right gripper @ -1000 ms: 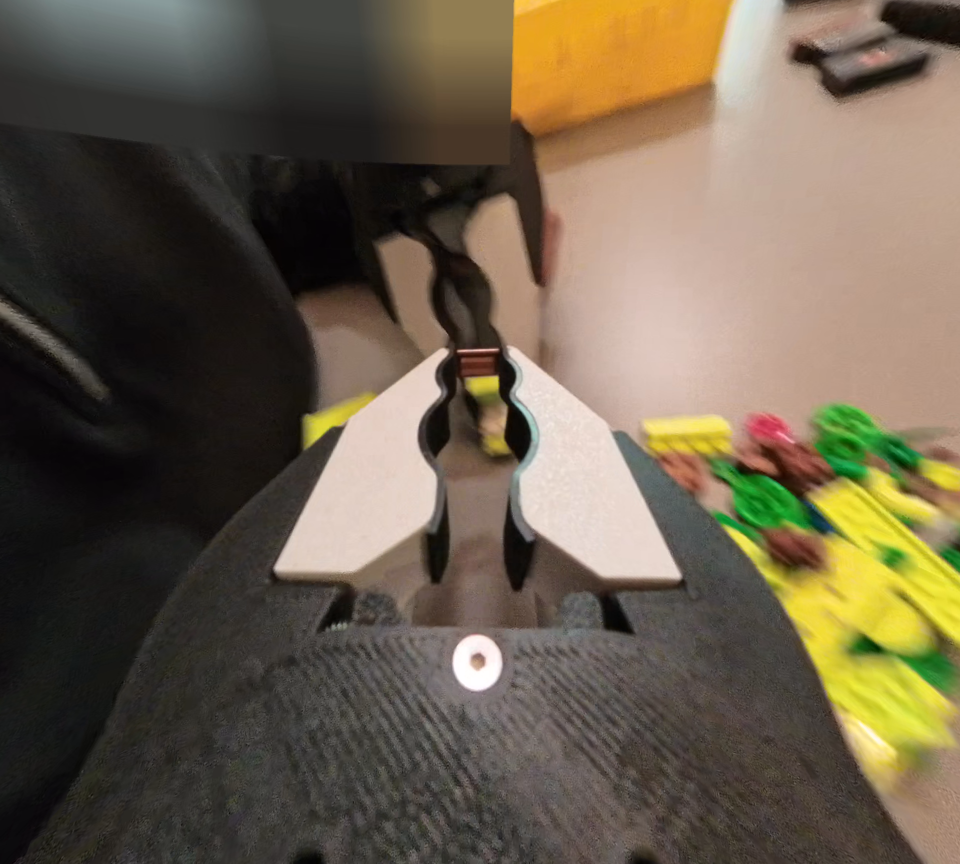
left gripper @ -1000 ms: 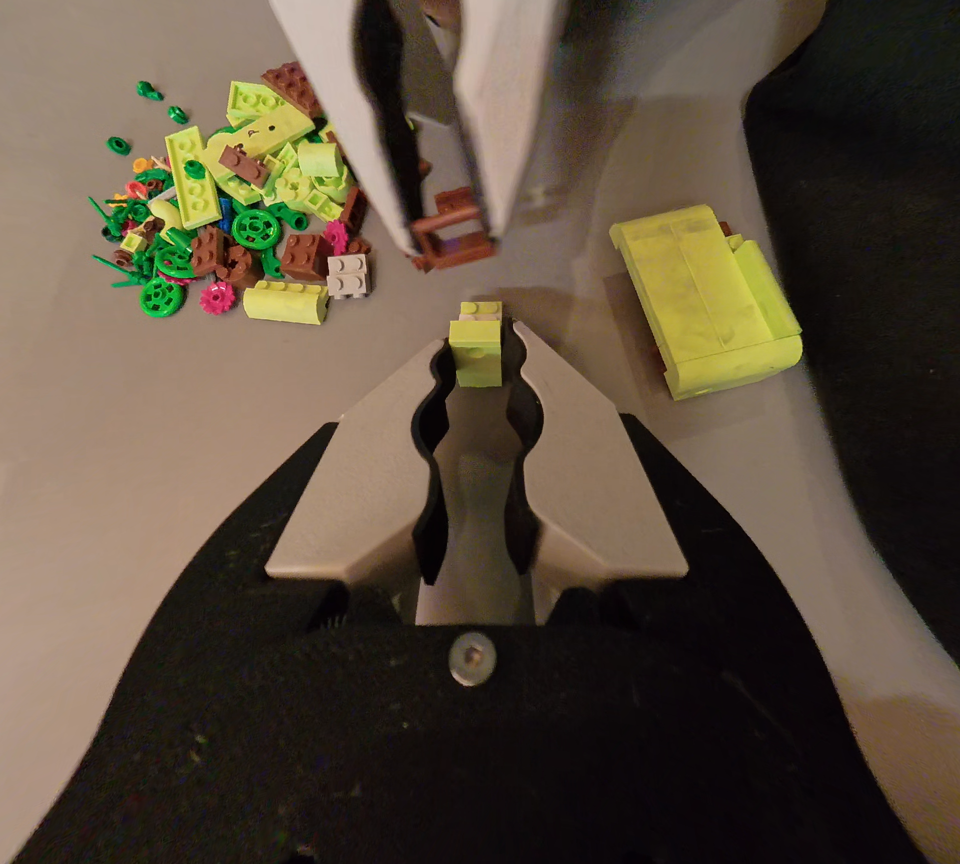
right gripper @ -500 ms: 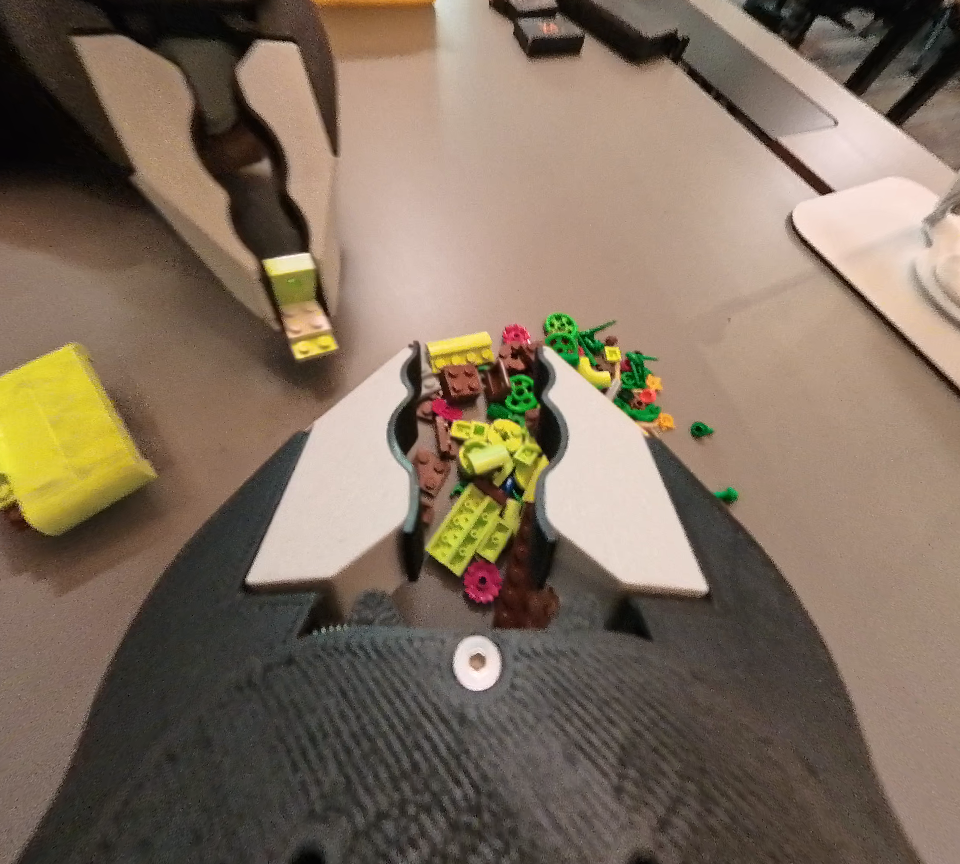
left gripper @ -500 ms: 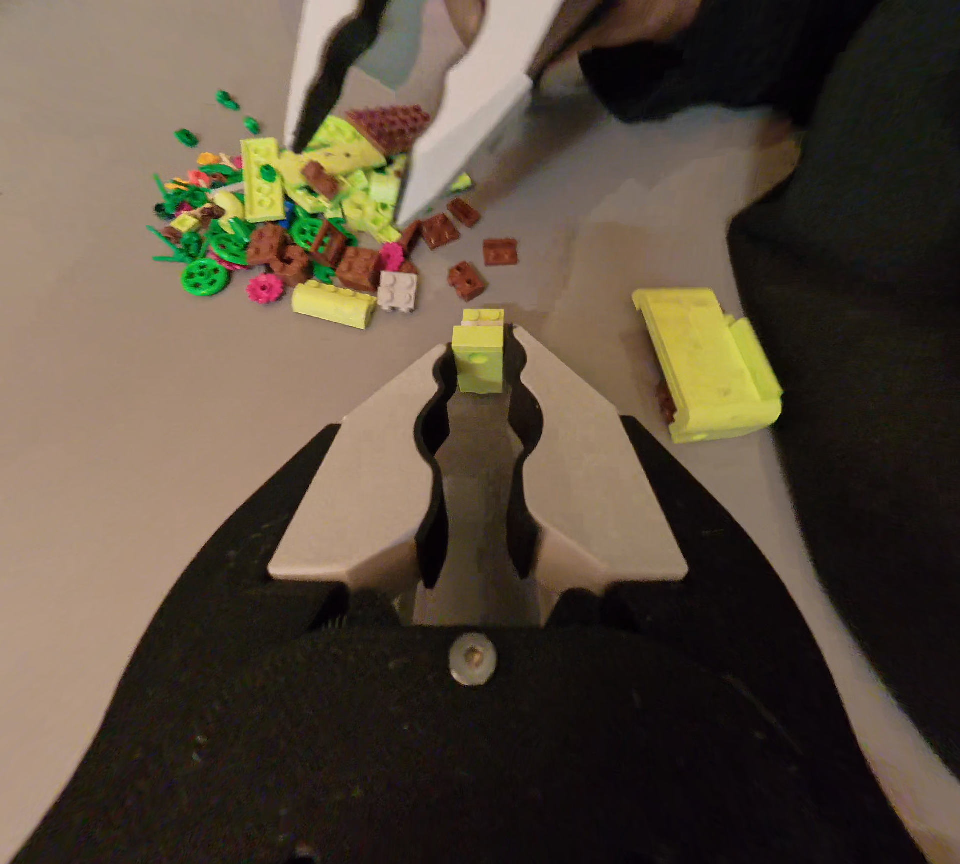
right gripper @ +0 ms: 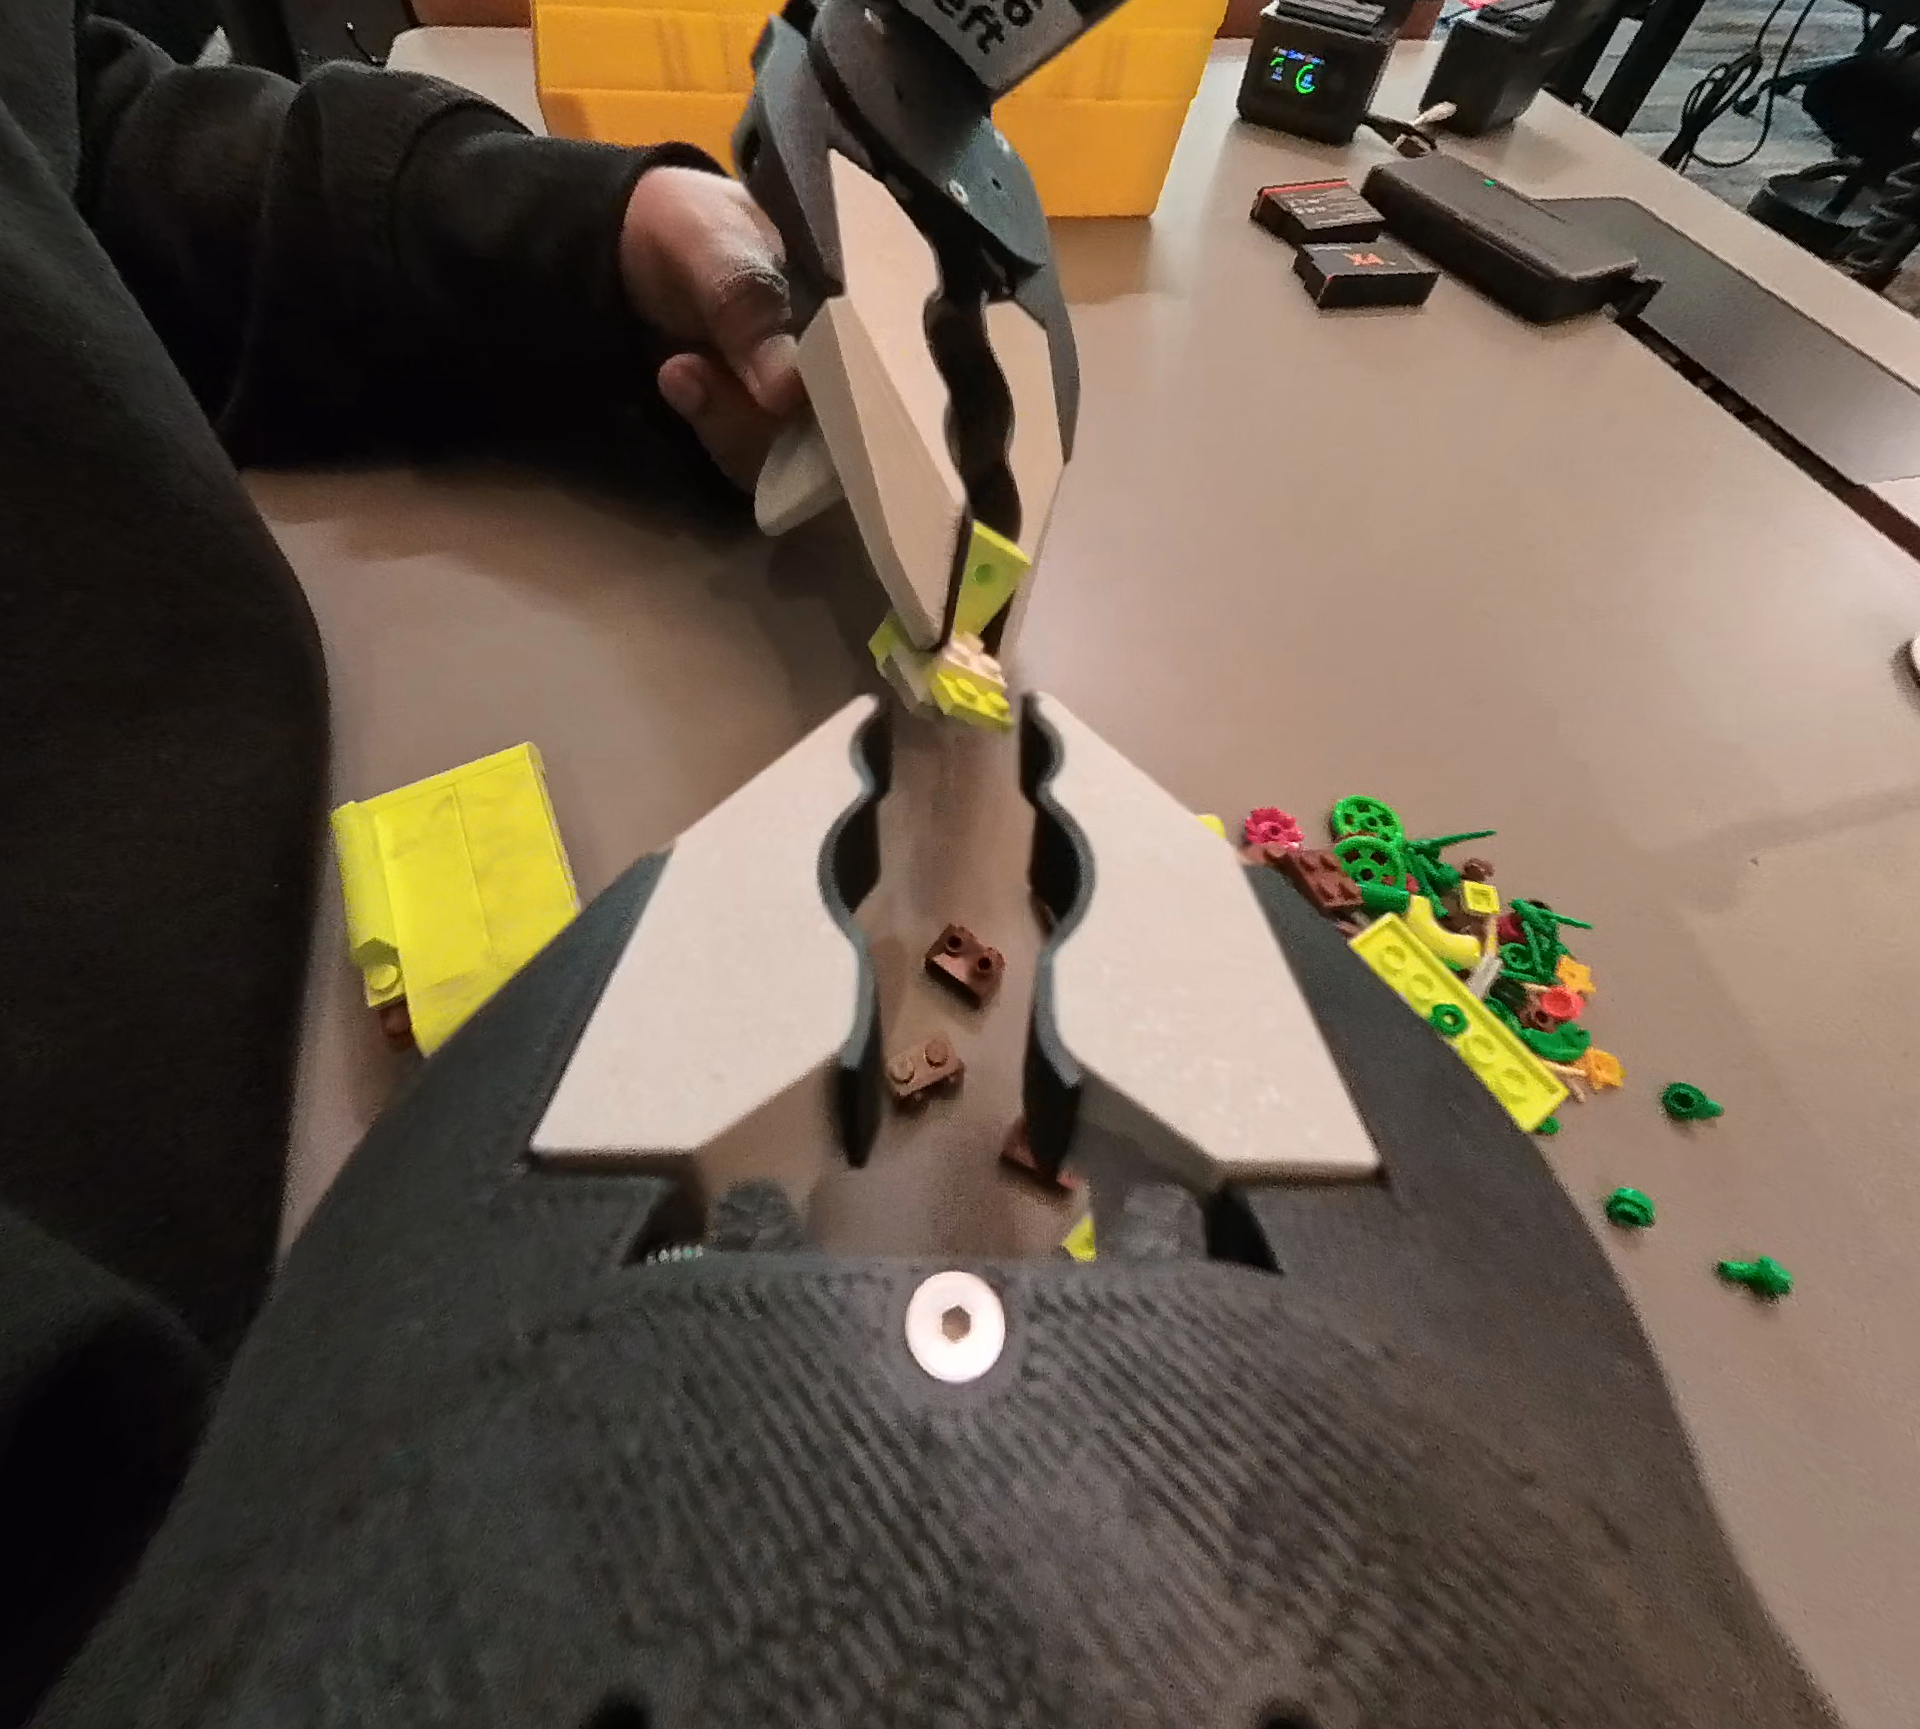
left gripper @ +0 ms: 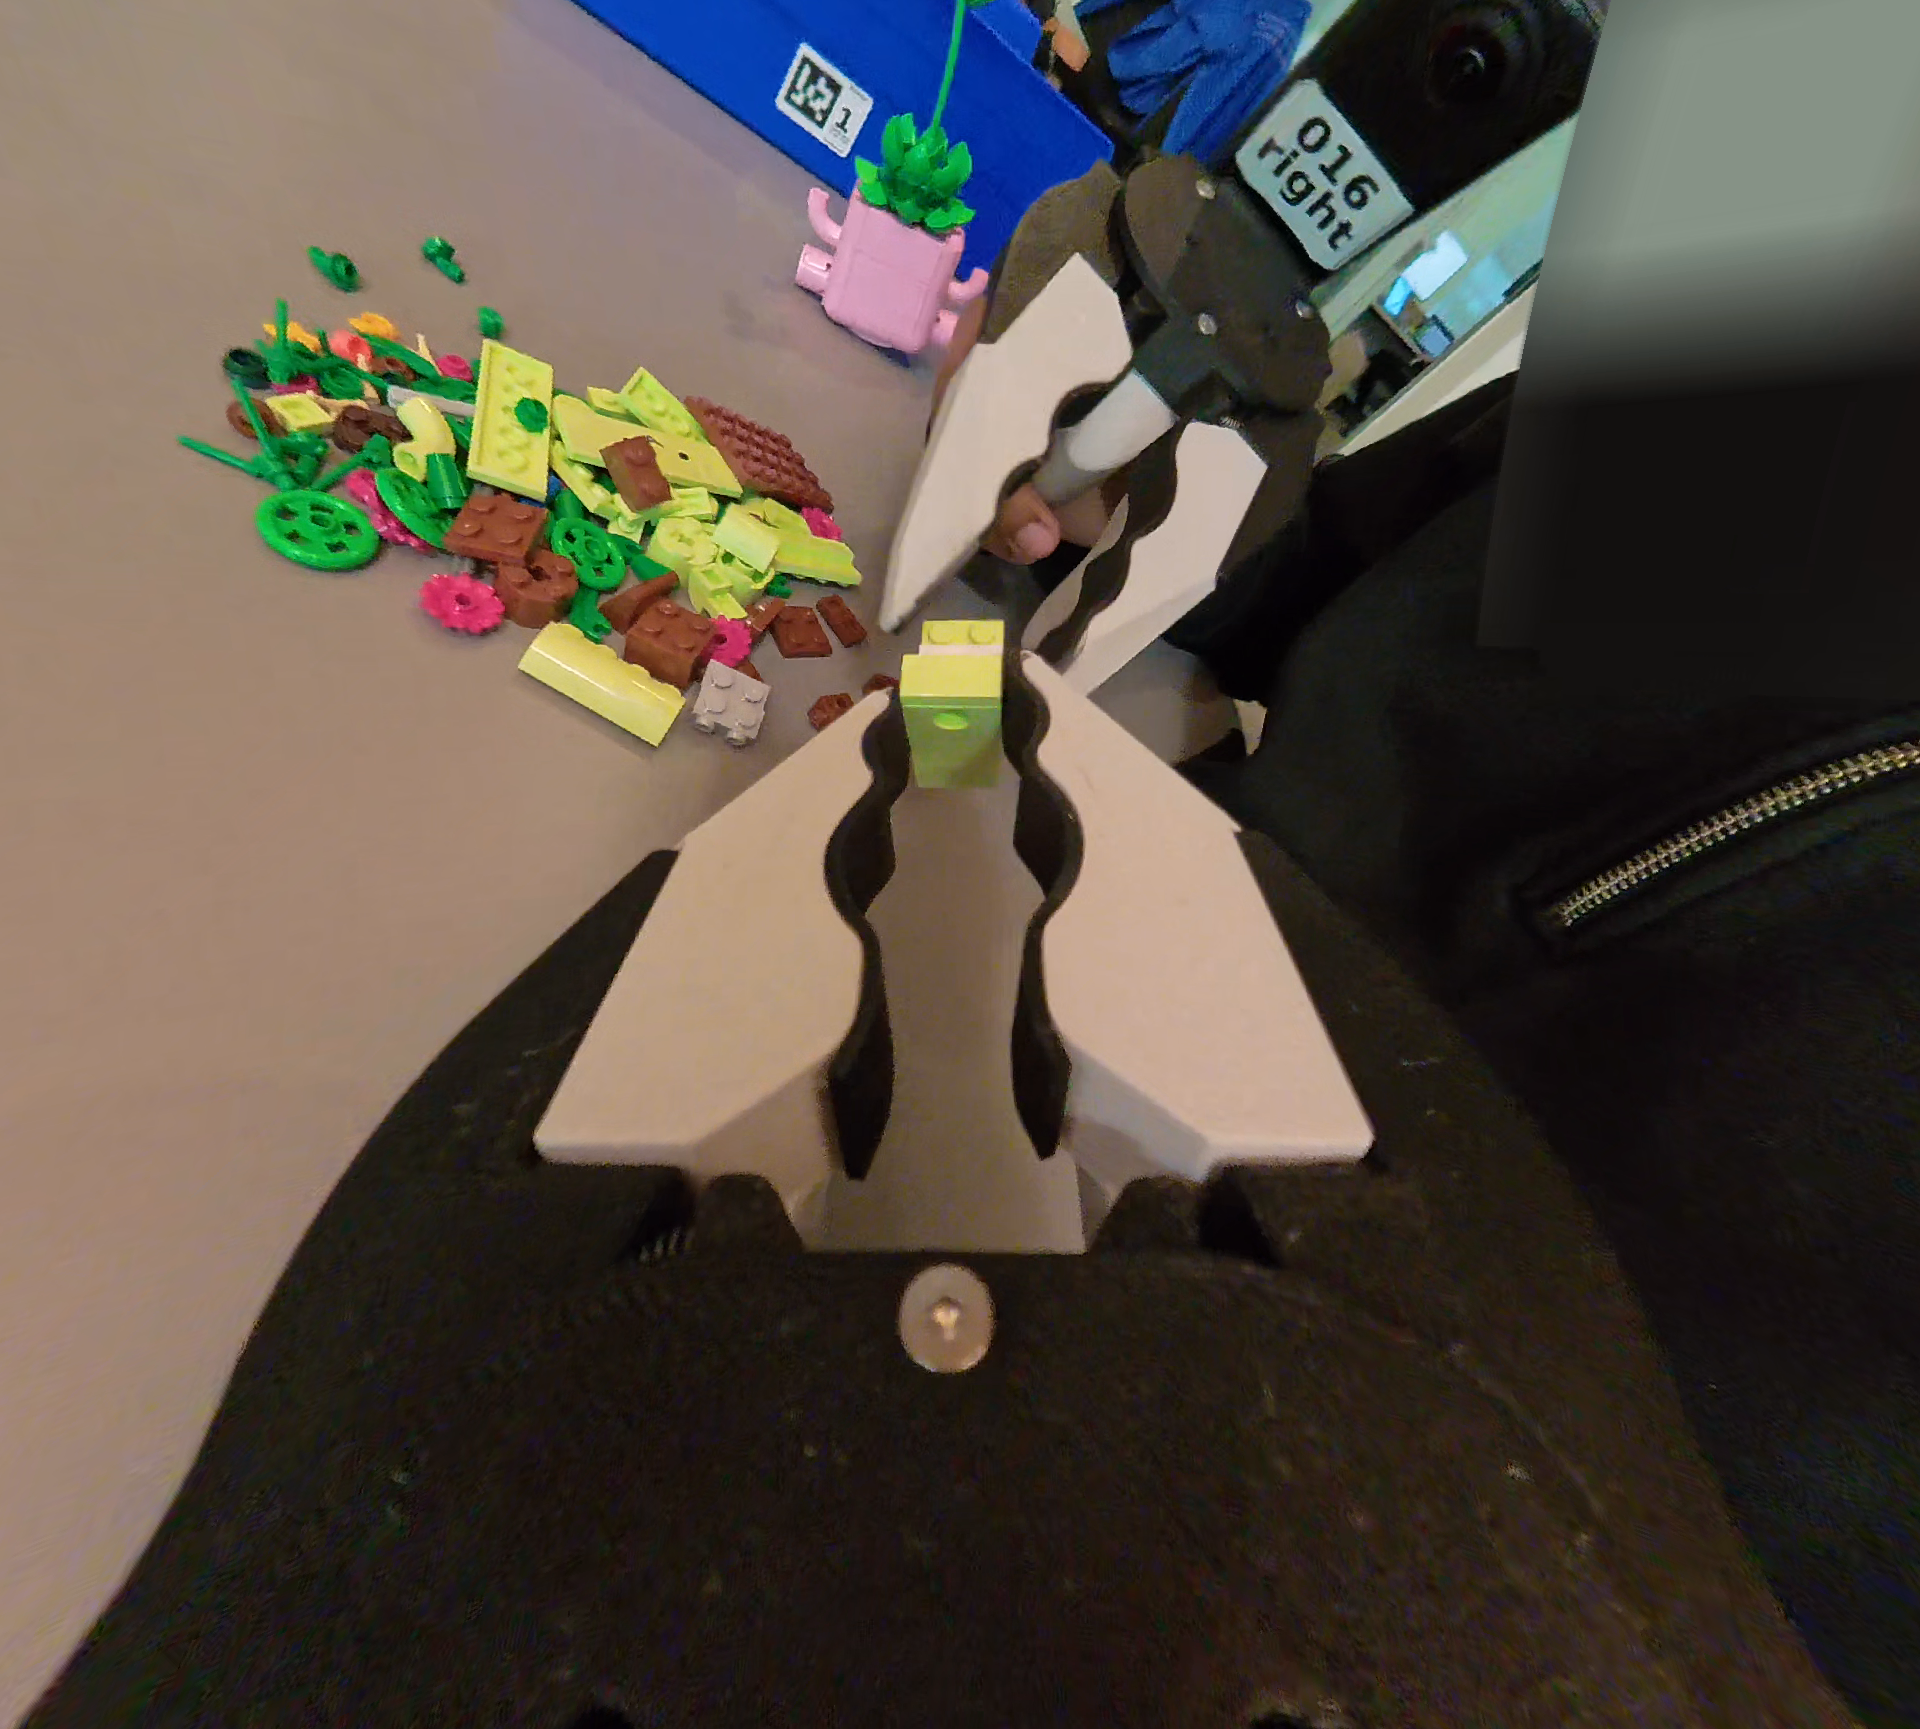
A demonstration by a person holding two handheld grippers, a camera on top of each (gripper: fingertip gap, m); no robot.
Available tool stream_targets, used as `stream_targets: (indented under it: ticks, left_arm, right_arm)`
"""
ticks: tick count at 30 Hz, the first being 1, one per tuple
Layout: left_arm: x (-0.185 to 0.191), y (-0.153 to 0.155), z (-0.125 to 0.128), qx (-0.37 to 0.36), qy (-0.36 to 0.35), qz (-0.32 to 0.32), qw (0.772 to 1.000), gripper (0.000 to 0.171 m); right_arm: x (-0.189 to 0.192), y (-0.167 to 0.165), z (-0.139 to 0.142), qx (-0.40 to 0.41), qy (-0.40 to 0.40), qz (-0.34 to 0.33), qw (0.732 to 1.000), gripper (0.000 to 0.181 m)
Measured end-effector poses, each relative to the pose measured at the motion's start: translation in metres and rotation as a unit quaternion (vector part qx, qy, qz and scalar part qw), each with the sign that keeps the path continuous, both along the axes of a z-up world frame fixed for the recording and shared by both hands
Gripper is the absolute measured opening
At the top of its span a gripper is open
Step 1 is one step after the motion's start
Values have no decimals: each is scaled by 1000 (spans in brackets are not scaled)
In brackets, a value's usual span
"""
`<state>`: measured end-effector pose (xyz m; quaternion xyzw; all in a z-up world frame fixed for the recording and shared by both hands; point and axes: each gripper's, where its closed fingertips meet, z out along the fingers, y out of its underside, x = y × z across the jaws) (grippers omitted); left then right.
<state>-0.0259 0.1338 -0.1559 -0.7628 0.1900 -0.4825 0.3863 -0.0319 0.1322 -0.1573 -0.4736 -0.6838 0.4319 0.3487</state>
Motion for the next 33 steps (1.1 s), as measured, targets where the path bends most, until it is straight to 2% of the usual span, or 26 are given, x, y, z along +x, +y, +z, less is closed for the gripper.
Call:
stream_targets:
  ticks: [4,6,8,10,12,14,18,21,24,26,28,31,33]
  left_arm:
    - [0,0,2,-23,-34,-3,999,17]
    - [0,0,4,-30,-51,-3,998,35]
    - [-1,1,1,-33,-43,-1,999,42]
    - [2,-1,-3,-33,-32,-7,999,39]
    - [3,0,-9,-37,-14,-3,999,18]
    - [4,1,-13,-39,-2,1,999,12]
    - [3,2,-14,-41,1,3,999,13]
    - [5,0,-5,-38,-33,-5,999,28]
    - [8,-7,9,-43,-92,-34,994,49]
    - [12,-16,18,-46,-126,-69,989,42]
    - [13,-21,22,-35,-136,-85,986,36]
    - [7,-16,14,-27,-99,-66,993,36]
    - [4,-16,7,-15,-56,-59,997,27]
  right_arm:
    - [1,1,1,11,2,-3,1000,19]
    - [1,5,2,8,1,-11,1000,18]
    - [2,8,4,-11,4,-15,1000,10]
    - [3,11,7,-36,8,-18,999,3]
    - [5,11,10,-59,11,-12,998,2]
    - [5,13,8,-64,5,-14,998,3]
    - [5,11,5,-28,5,-8,1000,3]
    - [7,4,9,28,23,8,999,2]
    - [11,-9,31,91,94,24,991,2]
    - [12,-16,35,100,107,37,989,2]
    - [13,-21,28,107,91,55,989,2]
    - [16,-24,13,119,55,77,988,3]
    - [17,-24,5,127,35,83,988,3]
